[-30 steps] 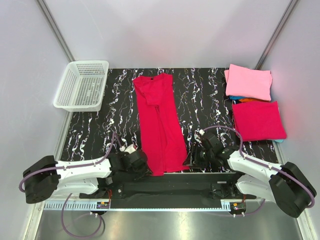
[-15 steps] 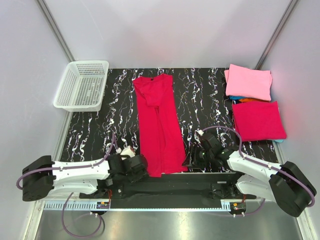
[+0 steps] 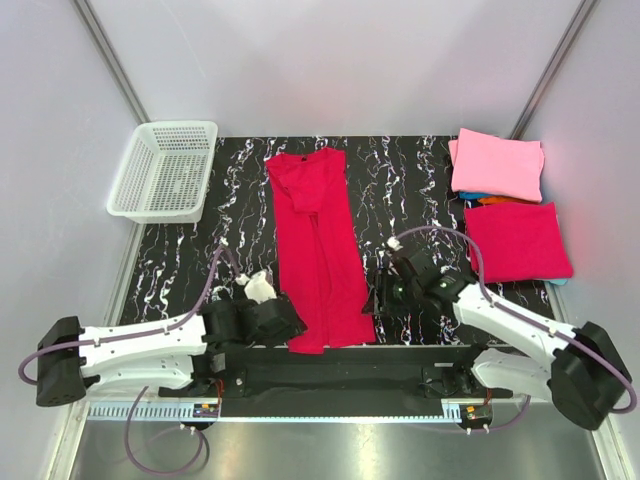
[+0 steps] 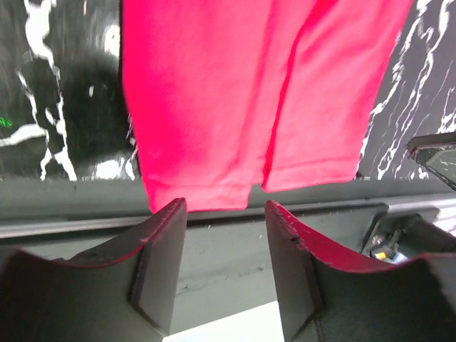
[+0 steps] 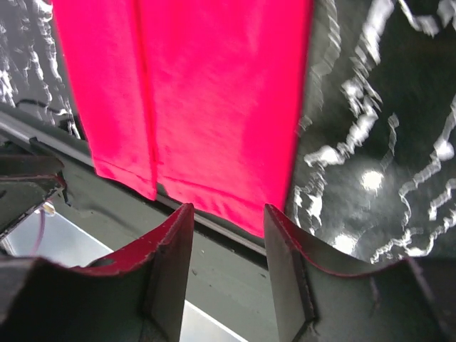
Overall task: Fold and stack the t-shirts
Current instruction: Fold the tshirt
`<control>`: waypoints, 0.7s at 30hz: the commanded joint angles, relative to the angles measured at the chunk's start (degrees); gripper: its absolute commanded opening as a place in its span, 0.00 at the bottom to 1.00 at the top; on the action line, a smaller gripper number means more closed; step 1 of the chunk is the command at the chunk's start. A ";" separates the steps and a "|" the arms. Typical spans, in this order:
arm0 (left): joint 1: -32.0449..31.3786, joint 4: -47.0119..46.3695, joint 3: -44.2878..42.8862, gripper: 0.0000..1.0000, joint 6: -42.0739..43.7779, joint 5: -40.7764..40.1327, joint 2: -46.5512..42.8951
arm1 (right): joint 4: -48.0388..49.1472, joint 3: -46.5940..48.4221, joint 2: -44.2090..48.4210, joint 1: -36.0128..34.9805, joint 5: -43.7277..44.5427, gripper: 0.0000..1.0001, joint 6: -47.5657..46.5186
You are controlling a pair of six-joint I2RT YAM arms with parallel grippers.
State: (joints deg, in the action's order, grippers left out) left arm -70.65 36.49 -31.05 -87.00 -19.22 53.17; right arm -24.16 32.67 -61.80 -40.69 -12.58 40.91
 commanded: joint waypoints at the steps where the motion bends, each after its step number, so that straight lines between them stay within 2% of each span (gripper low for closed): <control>1: 0.69 5.14 -7.25 0.53 6.64 -7.84 4.91 | -1.94 6.52 -6.37 -2.37 3.08 0.50 -7.58; 5: 5.16 11.92 -19.19 0.54 12.38 -10.39 18.26 | -2.12 13.20 -15.35 -5.72 7.21 0.48 -11.98; 7: 8.05 12.20 -22.55 0.54 16.22 -10.05 24.34 | -2.12 16.46 -19.65 -6.07 9.06 0.48 -13.39; 14: 19.39 5.35 -22.75 0.54 23.10 -2.67 31.56 | -0.80 22.79 -27.66 -6.42 10.47 0.48 -14.80; 21: 24.15 0.96 -25.90 0.54 28.11 3.30 37.61 | -0.01 27.79 -35.31 -6.42 10.99 0.48 -16.29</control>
State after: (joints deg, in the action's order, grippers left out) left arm -47.64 41.06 -53.78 -62.87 -19.75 88.31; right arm -25.17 56.84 -95.31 -46.57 -3.60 26.61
